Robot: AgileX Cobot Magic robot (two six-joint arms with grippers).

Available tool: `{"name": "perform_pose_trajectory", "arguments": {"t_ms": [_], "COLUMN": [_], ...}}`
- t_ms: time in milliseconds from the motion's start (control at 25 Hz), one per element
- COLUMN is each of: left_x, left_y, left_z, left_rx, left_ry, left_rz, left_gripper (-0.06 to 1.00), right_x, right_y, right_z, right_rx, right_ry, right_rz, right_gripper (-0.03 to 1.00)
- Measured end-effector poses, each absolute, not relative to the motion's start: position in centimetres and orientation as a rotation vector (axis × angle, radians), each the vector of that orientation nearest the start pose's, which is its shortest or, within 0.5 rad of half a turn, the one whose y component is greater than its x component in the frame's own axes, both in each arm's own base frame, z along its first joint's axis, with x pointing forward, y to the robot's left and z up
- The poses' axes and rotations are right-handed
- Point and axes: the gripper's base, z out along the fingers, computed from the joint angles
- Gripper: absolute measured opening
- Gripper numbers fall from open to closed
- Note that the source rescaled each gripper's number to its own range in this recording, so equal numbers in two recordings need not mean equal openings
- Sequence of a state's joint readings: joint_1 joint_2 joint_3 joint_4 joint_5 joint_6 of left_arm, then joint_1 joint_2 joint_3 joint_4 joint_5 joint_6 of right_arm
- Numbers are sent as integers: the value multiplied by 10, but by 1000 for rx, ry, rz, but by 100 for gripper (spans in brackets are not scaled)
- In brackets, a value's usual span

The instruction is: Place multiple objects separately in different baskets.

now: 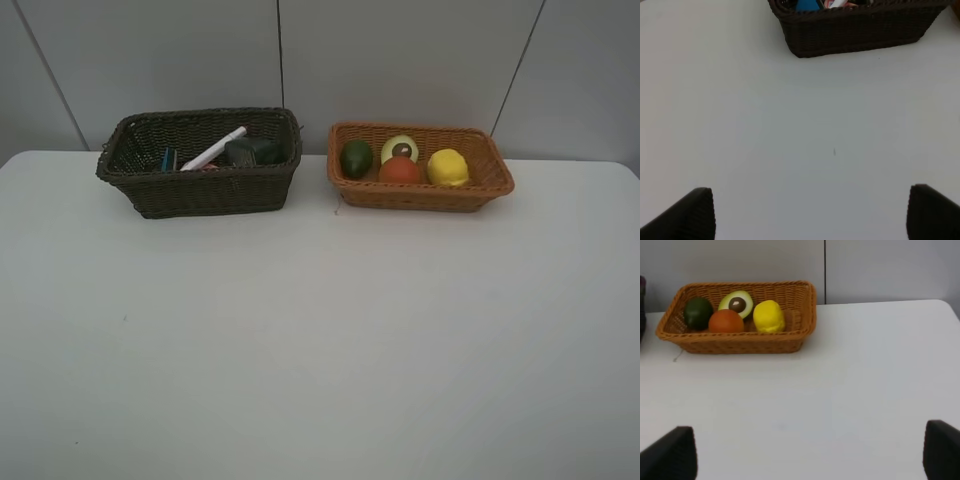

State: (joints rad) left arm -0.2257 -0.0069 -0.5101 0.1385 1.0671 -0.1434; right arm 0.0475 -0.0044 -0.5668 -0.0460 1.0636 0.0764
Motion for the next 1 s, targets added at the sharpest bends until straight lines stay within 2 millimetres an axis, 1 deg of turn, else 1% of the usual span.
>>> {"name": "perform_pose_trajectory", "arguments": {"t_ms": [80,240,400,1000], "left_x": [-5,-5,-5,-5], "left_y": [12,12,12,12], "left_z": [280,280,280,280], "left_rx": [75,75,75,75], "left_ry": [2025,2025,2025,2025], "left_rz": [-68,-68,-68,-68], "left_gripper": [97,97,97,97], "right_x": [-10,-8,-6,-6], "right_y": [-4,-3,-3,-3], "right_z": [290,288,280,280], "right_rx": [24,17,19,20], "right_ry": [1978,1983,2029,2029], "right_rz": [31,36,35,39], "right_gripper": [99,99,99,99]}}
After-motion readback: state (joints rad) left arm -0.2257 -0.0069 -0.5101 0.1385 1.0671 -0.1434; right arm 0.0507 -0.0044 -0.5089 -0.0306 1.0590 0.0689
